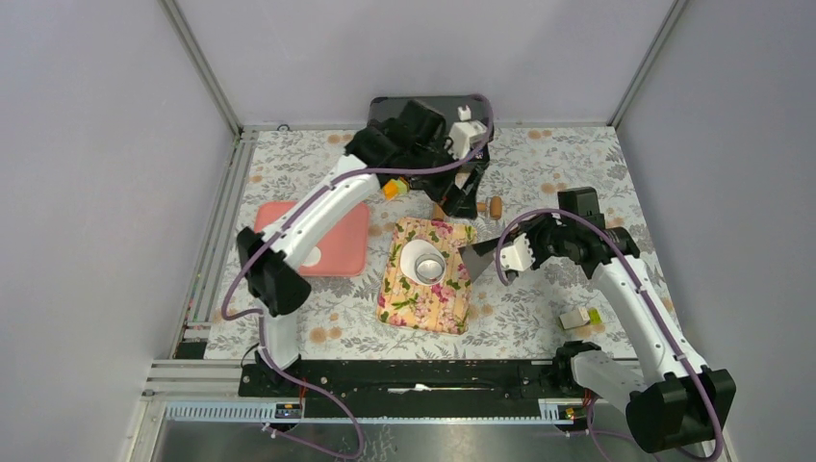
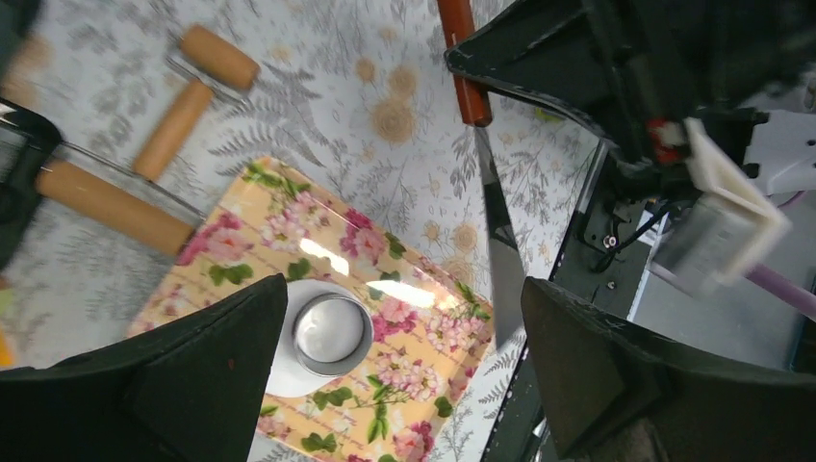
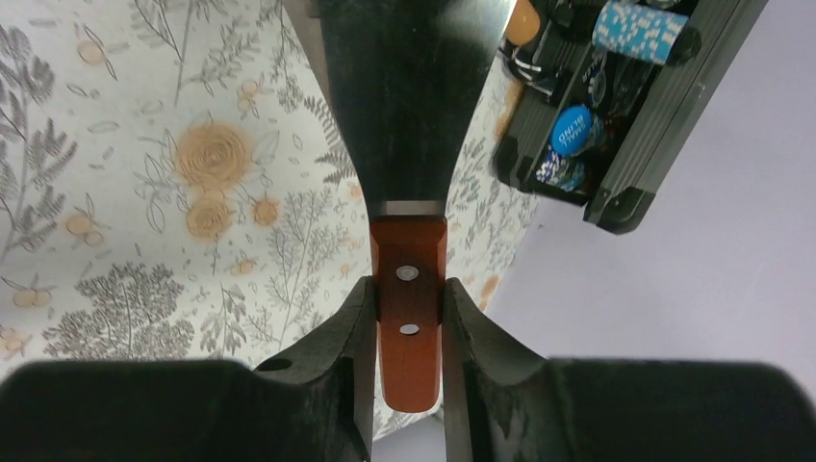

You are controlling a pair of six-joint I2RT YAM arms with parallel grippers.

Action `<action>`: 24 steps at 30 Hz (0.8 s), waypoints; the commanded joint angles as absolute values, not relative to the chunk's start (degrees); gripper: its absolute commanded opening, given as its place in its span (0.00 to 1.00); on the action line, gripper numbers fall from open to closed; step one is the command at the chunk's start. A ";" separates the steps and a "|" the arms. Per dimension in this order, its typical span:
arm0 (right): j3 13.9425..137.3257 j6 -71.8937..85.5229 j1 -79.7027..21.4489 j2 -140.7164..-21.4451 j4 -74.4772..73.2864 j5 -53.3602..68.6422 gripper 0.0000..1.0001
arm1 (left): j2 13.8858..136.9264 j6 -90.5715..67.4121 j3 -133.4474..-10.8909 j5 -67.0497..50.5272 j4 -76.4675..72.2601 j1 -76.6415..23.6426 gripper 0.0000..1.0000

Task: Roll out the dumpling wrappers from the dough
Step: Pick up the spatula from the center of the board.

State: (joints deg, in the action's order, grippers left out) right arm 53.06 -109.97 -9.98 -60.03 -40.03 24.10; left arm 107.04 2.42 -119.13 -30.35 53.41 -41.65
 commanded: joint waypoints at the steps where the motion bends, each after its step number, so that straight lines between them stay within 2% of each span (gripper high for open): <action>1: 52.43 -106.29 -11.75 -57.66 -39.70 29.26 0.00 | 112.17 0.89 -120.77 -28.28 56.47 -44.78 0.99; 8: 52.98 -104.90 -12.53 -56.87 -39.85 29.76 0.00 | 116.96 0.18 -119.68 -29.02 57.50 -46.46 0.97; 9: 53.12 -104.75 -12.64 -56.89 -39.98 29.79 0.00 | 117.31 0.18 -119.59 -29.11 57.54 -46.60 0.95; 12: 53.81 -104.44 -12.77 -57.02 -39.92 29.78 0.00 | 118.13 0.15 -119.47 -30.21 57.81 -46.81 0.72; 13: 54.07 -104.23 -12.81 -57.03 -39.86 29.79 0.00 | 118.31 0.17 -119.46 -30.58 57.95 -46.89 0.69; 14: 54.20 -103.74 -12.83 -57.08 -39.56 29.70 0.00 | 118.50 0.16 -119.51 -31.09 58.22 -46.93 0.69; 19: 53.67 -103.70 -12.95 -57.69 -37.66 28.13 0.00 | 118.44 0.18 -119.30 -36.05 58.99 -46.87 0.87; 24: 52.03 -103.86 -13.01 -57.79 -35.41 27.11 0.00 | 117.96 -1.88 -118.99 -41.30 58.49 -46.84 0.92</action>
